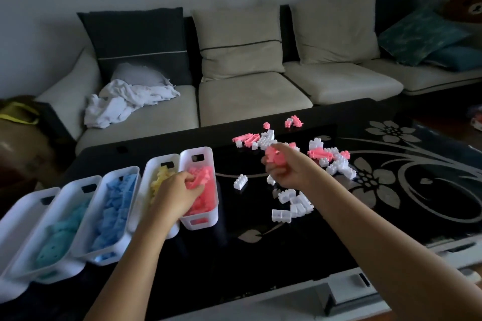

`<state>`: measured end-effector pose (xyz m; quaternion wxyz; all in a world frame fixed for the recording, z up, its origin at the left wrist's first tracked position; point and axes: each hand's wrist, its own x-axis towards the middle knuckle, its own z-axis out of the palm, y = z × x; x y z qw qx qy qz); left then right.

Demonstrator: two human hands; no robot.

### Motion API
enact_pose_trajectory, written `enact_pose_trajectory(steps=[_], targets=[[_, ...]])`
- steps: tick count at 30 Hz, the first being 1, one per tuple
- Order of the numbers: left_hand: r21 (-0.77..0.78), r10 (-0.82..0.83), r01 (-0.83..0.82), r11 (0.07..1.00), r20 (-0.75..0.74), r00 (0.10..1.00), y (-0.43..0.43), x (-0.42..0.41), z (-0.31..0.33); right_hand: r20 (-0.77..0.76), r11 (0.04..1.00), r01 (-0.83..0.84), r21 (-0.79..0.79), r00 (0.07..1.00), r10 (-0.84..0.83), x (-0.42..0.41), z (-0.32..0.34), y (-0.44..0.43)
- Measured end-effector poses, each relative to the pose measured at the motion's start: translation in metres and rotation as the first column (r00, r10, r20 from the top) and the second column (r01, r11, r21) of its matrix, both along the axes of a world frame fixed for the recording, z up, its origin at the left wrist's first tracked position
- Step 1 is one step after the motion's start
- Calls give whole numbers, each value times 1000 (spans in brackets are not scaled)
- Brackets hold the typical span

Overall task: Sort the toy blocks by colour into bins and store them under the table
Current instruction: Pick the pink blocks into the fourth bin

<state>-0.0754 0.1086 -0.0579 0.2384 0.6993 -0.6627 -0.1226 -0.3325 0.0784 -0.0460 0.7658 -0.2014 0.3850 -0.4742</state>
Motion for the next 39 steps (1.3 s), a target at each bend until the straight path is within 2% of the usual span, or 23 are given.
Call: enact_pose_trajectory(steps=[3, 5, 7, 10, 13, 17, 20, 22, 25, 28, 32, 36, 39], targets=[[-33, -34, 31, 999, -80, 996, 7, -2, -3, 108, 996, -53, 75, 993, 44, 45, 6, -15], [-186, 3, -19, 982, -82, 997, 13, -5, -3, 169, 990, -55, 129, 985, 33, 70, 11, -25], [-325, 54, -66, 943, -45, 998, 18, -5, -5, 145, 989, -84, 124, 987, 65, 86, 17, -30], [-332, 67, -87, 939, -71, 995, 20, -1, -15, -34, 992, -26, 122, 999, 30, 103, 20, -37], [-247, 45, -60, 967, -66, 997, 16, 5, -27, -111, 988, -137, 68, 983, 144, 116, 27, -39], [-205, 49, -71, 976, -114, 992, 12, 8, -29, -266, 959, -282, -34, 928, 263, 118, 40, -41], [-206, 59, -82, 975, -114, 992, 15, 7, -23, -391, 942, -316, -109, 885, 252, 103, 46, -38], [-240, 33, -57, 969, -102, 994, 17, 2, -17, -507, 932, -298, -209, 847, 157, 83, 46, -35], [-293, -21, 0, 956, -69, 997, 20, -15, -2, -701, 867, -349, -356, 713, 0, 38, 42, -30], [-263, -145, 107, 959, -131, 981, 12, -42, 8, -823, 846, -338, -411, 537, -185, -23, 32, -29], [-214, -310, 267, 940, -203, 929, -12, -86, 14, -850, 893, -88, -441, 359, -385, -99, 4, -28], [-159, -429, 403, 901, -197, 882, -39, -146, 10, -901, 905, 19, -425, 91, -425, -151, -25, -16], [-91, -501, 492, 866, -182, 846, -56, -189, 0, -930, 931, -2, -366, 22, -366, -173, -37, -12]])
